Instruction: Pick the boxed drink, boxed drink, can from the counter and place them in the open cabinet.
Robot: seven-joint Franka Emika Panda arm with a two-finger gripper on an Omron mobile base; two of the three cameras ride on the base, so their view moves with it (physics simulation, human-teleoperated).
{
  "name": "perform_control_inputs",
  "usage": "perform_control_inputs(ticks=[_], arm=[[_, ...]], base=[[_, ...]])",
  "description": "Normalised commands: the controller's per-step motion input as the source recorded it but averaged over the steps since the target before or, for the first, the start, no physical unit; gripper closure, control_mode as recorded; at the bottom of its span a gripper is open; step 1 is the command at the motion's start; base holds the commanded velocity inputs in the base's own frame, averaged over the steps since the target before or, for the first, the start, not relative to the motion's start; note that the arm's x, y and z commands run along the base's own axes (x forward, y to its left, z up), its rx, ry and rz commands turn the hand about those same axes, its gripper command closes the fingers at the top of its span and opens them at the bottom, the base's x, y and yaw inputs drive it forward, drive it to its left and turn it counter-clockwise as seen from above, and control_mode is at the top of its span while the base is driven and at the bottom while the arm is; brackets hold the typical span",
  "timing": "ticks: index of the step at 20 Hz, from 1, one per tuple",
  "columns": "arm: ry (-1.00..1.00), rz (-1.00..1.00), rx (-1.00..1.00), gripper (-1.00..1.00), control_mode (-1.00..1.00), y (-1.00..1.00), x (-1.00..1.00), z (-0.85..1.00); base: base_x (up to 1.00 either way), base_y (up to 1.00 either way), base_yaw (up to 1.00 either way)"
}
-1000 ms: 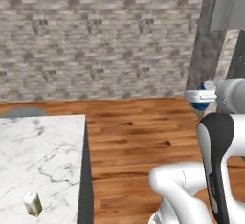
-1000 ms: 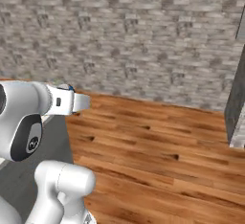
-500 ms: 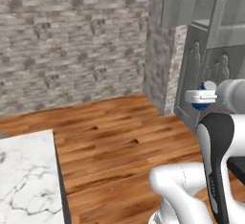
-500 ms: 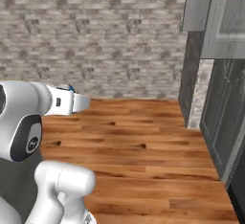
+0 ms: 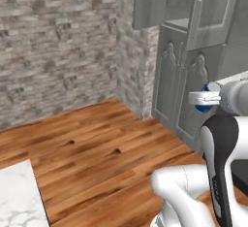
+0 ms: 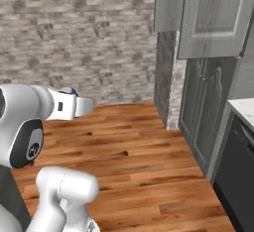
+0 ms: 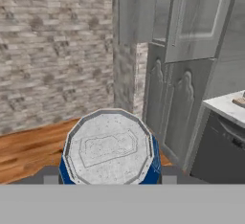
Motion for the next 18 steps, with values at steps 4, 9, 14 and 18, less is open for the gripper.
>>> perform_control_inputs(ticks=[4,9,14,18], arm=[[0.00,0.00,0.00,1.00,1.00,0.00,0.00,0.00],[0.00,0.00,0.00,1.00,1.00,0.00,0.00,0.00],[0.00,0.00,0.00,1.00,1.00,0.00,0.00,0.00],[0.00,0.00,0.00,1.00,1.00,0.00,0.00,0.00]], base=[[0.62,0.30,-0.17],[0.62,0.31,-0.10],[0.62,0.18,-0.10],[0.66,0.08,-0.11]])
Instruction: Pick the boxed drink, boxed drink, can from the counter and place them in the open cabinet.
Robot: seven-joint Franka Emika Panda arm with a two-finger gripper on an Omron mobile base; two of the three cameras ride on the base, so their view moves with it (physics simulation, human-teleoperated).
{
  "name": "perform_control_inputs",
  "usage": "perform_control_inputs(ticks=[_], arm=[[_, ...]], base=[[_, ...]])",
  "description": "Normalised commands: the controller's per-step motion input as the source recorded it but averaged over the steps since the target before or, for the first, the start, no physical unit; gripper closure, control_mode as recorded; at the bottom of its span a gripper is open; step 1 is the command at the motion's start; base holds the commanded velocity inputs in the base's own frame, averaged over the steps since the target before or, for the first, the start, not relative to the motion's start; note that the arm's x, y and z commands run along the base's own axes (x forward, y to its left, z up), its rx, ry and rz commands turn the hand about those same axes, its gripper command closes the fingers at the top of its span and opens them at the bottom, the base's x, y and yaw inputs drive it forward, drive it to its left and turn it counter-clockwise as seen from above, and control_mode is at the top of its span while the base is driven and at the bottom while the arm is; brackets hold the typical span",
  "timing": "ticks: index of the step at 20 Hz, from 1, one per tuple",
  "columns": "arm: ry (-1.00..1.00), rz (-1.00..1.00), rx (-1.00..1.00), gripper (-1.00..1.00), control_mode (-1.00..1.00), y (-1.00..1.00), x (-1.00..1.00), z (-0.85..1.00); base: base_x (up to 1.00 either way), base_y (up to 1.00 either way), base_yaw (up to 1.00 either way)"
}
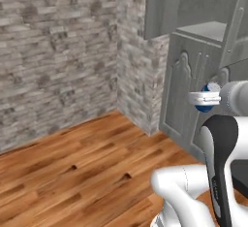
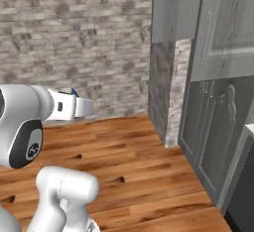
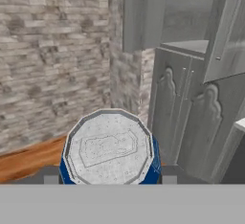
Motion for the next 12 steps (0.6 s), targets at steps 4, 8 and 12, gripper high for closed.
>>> perform_control_inputs(ticks=[4,8,12], arm=[[0.00,0.00,0.00,1.00,1.00,0.00,0.00,0.00],[0.00,0.00,0.00,1.00,1.00,0.00,0.00,0.00],[0.00,0.00,0.00,1.00,1.00,0.00,0.00,0.00]], base=[[0.81,0.00,-0.14],[1.00,0.00,-0.19],[0.98,0.00,-0.22]])
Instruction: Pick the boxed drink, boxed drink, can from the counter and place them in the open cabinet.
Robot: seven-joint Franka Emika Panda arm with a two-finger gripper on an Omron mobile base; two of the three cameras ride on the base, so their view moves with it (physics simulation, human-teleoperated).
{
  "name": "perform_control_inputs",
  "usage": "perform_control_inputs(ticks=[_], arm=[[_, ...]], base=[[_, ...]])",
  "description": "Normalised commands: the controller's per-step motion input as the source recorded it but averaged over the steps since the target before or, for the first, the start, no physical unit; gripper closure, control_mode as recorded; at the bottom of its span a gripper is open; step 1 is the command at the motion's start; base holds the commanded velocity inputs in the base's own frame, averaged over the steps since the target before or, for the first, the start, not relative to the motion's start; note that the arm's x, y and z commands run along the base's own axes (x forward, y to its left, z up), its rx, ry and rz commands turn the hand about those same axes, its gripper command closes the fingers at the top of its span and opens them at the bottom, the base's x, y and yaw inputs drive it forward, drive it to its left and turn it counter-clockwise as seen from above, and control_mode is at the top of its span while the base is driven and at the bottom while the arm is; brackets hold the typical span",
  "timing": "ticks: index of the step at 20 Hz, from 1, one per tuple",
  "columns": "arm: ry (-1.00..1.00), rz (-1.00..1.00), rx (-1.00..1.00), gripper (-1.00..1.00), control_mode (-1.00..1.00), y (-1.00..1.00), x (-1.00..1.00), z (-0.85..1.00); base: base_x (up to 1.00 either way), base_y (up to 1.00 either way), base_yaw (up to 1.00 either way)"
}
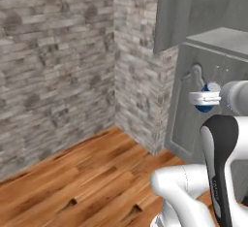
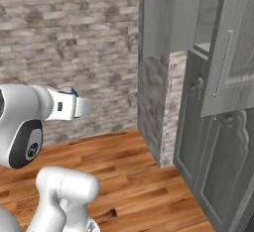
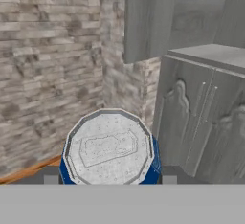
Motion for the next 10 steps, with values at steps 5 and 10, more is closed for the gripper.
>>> perform_control_inputs(ticks=[5,10], arm=[[0.00,0.00,0.00,1.00,1.00,0.00,0.00,0.00],[0.00,0.00,0.00,1.00,1.00,0.00,0.00,0.00]], base=[[0.76,0.00,-0.27],[0.47,0.00,-0.32]])
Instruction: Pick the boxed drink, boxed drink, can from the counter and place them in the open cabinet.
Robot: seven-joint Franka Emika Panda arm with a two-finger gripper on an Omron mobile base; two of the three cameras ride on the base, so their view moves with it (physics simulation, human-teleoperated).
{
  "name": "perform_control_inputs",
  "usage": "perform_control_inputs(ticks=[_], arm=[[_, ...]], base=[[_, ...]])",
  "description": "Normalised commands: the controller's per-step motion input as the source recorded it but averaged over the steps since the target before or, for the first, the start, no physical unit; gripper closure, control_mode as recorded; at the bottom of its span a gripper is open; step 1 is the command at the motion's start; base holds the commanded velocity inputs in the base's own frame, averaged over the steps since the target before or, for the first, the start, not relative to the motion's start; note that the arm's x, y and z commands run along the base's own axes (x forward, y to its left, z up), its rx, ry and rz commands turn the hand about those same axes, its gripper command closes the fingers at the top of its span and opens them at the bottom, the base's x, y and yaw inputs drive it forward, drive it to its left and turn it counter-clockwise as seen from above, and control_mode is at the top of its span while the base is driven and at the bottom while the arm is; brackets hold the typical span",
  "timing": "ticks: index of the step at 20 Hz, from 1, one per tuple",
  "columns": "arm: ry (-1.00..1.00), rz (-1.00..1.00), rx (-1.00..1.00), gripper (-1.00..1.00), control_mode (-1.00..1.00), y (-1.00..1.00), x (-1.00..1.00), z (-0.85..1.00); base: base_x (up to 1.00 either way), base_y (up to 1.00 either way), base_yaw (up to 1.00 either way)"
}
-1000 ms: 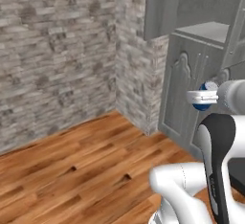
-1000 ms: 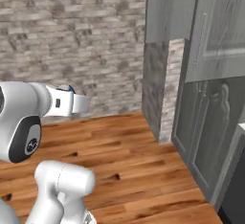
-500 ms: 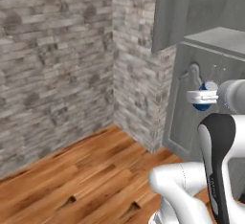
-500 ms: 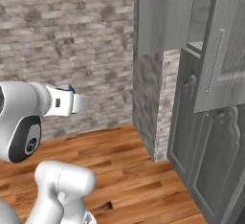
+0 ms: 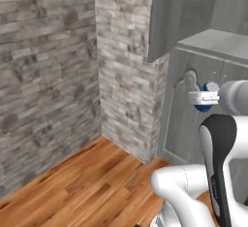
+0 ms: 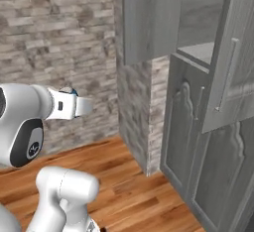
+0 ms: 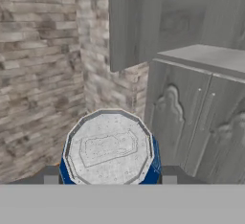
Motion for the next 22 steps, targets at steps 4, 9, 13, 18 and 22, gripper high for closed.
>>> perform_control_inputs(ticks=[4,9,13,18,22], arm=[[0.00,0.00,0.00,1.00,1.00,0.00,0.00,0.00],[0.00,0.00,0.00,1.00,1.00,0.00,0.00,0.00],[0.00,0.00,0.00,1.00,1.00,0.00,0.00,0.00],[0.00,0.00,0.00,1.00,1.00,0.00,0.00,0.00],[0.00,0.00,0.00,1.00,1.00,0.00,0.00,0.00]], base=[[0.34,0.00,-0.32],[0.38,0.00,-0.32],[0.40,0.00,-0.32],[0.48,0.00,-0.31],[0.54,0.00,-0.31]])
